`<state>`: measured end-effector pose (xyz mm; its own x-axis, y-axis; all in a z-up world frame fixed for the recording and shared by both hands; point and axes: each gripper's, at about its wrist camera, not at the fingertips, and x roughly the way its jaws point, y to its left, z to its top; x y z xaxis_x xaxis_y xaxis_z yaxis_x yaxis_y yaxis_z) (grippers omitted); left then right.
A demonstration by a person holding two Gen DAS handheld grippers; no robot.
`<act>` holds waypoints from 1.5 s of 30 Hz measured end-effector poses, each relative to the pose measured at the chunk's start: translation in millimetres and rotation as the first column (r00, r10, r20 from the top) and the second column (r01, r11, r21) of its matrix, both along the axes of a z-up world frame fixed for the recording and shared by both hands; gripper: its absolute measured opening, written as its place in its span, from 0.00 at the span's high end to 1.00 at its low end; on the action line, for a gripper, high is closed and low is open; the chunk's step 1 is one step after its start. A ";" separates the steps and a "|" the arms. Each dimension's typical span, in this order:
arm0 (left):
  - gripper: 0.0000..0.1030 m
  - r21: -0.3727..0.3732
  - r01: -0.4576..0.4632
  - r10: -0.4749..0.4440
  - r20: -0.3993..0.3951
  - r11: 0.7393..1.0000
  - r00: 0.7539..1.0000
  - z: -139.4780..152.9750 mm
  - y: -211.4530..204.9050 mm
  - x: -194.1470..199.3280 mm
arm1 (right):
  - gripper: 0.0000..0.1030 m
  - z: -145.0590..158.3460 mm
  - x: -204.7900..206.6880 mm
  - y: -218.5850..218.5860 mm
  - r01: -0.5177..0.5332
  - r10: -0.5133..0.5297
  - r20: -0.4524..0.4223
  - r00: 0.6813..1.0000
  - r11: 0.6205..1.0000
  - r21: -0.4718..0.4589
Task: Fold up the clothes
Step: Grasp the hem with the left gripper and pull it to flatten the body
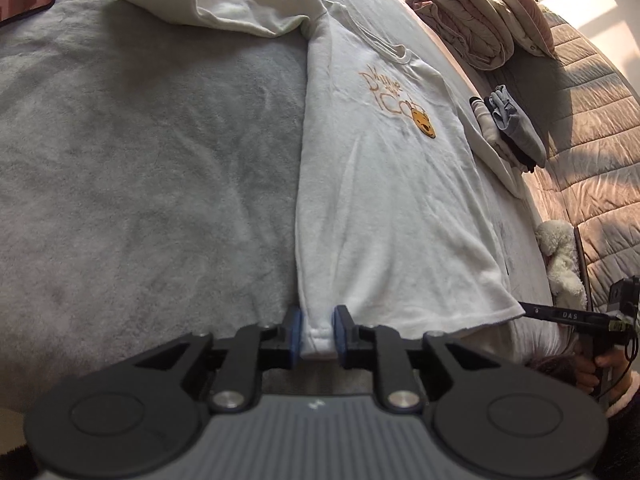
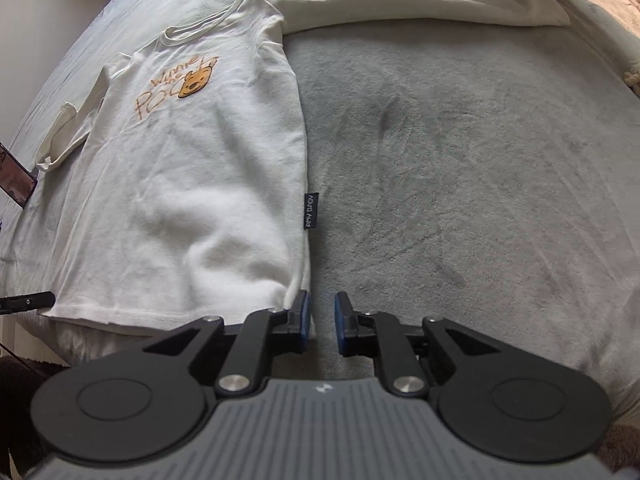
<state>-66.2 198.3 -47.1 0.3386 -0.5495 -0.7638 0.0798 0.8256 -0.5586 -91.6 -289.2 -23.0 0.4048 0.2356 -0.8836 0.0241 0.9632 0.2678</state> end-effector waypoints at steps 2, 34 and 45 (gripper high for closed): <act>0.70 0.007 -0.024 0.024 0.022 1.000 0.999 4.8 5.5 -7.3 | 0.72 5.2 -9.7 -2.3 -0.008 0.008 0.047 0.999 1.000 0.001; 0.62 0.457 -0.236 -0.022 0.491 0.858 0.871 0.4 -60.1 -83.7 | 0.64 -38.1 -76.8 59.2 0.108 0.028 0.481 0.876 0.962 -0.252; 0.95 0.460 -0.330 0.063 0.504 0.824 0.862 9.3 -69.5 -102.6 | 0.97 -38.1 -93.4 83.5 0.140 0.188 0.467 0.864 0.801 -0.581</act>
